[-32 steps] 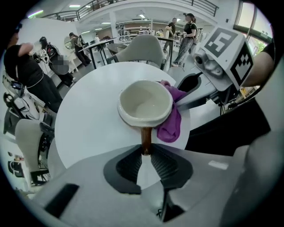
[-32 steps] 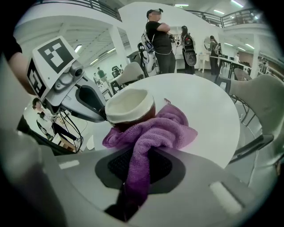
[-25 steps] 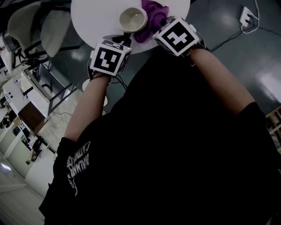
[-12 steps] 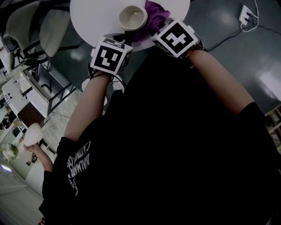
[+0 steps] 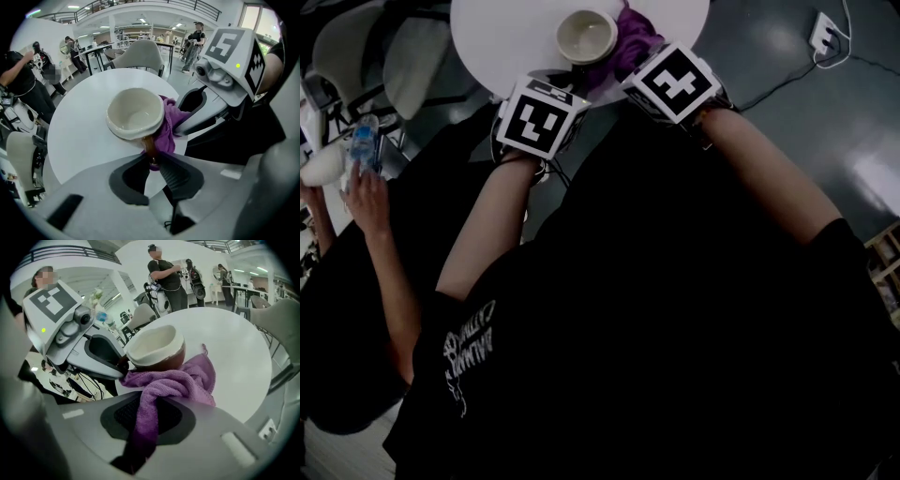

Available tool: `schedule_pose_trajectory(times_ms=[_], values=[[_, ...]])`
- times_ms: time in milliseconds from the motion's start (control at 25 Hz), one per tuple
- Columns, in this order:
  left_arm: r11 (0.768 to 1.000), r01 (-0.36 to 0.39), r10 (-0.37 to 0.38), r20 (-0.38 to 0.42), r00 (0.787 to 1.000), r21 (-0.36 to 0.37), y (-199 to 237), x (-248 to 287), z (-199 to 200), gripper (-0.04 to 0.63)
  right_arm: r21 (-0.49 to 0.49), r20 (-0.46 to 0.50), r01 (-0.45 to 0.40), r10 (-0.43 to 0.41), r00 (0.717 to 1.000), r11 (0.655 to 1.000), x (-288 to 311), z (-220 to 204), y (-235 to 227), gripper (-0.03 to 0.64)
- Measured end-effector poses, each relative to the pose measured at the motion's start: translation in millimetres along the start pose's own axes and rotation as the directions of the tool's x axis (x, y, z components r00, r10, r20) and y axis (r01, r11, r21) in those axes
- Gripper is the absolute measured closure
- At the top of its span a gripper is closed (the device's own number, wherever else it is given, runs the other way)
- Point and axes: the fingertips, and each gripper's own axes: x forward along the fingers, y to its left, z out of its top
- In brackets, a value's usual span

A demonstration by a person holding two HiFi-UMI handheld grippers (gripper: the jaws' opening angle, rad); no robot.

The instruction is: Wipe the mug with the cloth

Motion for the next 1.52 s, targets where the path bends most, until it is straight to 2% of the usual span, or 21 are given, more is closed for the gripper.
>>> schedule_pose_trajectory(times_ms=[160, 400, 800, 1000, 1240, 1520], values=[[1.0, 0.027, -0.027, -0.008, 1.0, 0.014, -6, 3, 2, 0.52, 0.094, 0.032, -0.07, 0.067, 0.997, 0.993, 3, 1, 8, 0.545], [0.999, 0.034, -0.034, -0.011, 0.999, 0.031, -12, 3, 3, 0.52, 0.221, 0.073, -0.133, 0.119, 0.99, 0.966, 3, -2, 14, 0.546], [0.994, 0.063, -0.061, -0.026, 0.998, 0.087, -23, 4, 3, 0.518, 0.343, 0.169, -0.251, 0.203, 0.964, 0.905, 3, 1, 27, 0.548], [0.995, 0.059, -0.057, -0.034, 0.998, 0.084, -24, 3, -8, 0.517, 0.359, 0.215, -0.307, 0.242, 0.946, 0.882, 1, 4, 39, 0.546], [0.994, 0.055, -0.052, -0.036, 0.998, 0.098, -23, 1, -14, 0.517, 0.367, 0.256, -0.335, 0.252, 0.933, 0.868, -3, 8, 49, 0.546], [0.992, 0.044, -0.04, -0.032, 0.999, 0.121, -22, 1, -21, 0.515, 0.281, 0.287, -0.321, 0.24, 0.927, 0.905, -17, 16, 62, 0.548]])
